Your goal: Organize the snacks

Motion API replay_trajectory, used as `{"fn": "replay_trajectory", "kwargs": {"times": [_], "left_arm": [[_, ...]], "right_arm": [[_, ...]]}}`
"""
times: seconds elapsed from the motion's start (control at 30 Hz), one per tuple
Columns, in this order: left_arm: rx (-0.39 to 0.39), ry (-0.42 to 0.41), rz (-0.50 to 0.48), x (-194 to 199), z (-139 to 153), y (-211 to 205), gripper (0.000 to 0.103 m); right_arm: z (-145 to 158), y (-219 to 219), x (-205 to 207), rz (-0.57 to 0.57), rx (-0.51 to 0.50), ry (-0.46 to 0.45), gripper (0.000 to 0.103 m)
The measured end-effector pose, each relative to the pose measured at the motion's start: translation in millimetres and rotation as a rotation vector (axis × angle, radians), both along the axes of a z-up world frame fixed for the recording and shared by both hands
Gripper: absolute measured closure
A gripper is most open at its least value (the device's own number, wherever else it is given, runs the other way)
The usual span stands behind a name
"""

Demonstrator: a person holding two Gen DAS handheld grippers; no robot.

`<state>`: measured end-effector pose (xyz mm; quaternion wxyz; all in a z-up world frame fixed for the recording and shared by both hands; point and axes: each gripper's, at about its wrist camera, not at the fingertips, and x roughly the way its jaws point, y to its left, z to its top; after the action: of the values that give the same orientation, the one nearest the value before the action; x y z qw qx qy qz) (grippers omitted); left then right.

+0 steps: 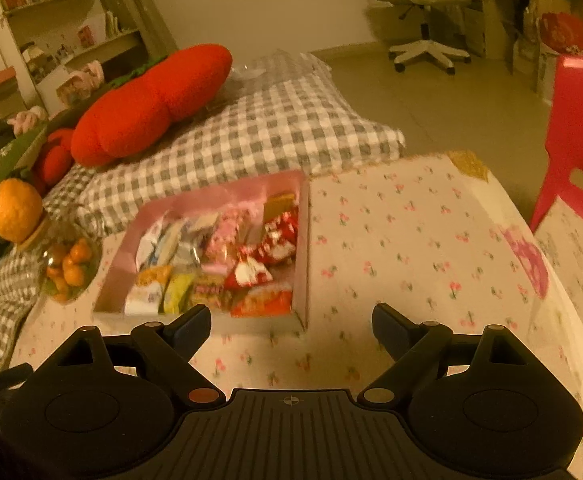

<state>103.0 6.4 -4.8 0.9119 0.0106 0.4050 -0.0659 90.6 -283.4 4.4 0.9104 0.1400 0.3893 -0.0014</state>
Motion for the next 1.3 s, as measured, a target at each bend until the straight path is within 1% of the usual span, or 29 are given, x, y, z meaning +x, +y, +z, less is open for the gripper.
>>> {"fn": "replay_trajectory", "kwargs": {"times": [0.2, 0.3, 0.37, 0.53, 0.67, 0.97, 1.3], "left_arm": [[0.033, 0.019, -0.001, -21.7, 3.7, 0.0, 0.001], [0.033, 0.012, 0.001, -31.1, 4.3, 0.9, 0.001], [0.030, 0.015, 0.007, -35.7, 5.2, 1.4, 0.001], [0.024, 0.022, 0.019, -44.1, 9.1, 1.7, 0.001], [0.039, 0.014, 0.032, -50.9, 11.9, -2.0, 0.001], [0.051, 0.002, 0.044, -61.9, 20.6, -14.0, 0.001], [0.040, 0.001, 0.059, -67.6, 22.4, -16.9, 0.001]], "right_arm": [[1.4, 11.2, -24.9, 0.004, -0.040, 0.023, 0.013], [3.4, 17.6, -40.9, 0.017, -0.048, -0.001, 0.013], [5.1, 22.1, -50.7, 0.025, -0.060, -0.023, 0.008], [6.5, 34.3, -69.5, 0.044, -0.082, -0.063, 0.008], [3.9, 45.6, -77.3, 0.063, -0.103, -0.071, 0.008], [0.2, 61.4, -85.9, 0.056, -0.143, -0.088, 0.007], [-5.0, 68.7, -87.2, 0.064, -0.165, -0.074, 0.007]]}}
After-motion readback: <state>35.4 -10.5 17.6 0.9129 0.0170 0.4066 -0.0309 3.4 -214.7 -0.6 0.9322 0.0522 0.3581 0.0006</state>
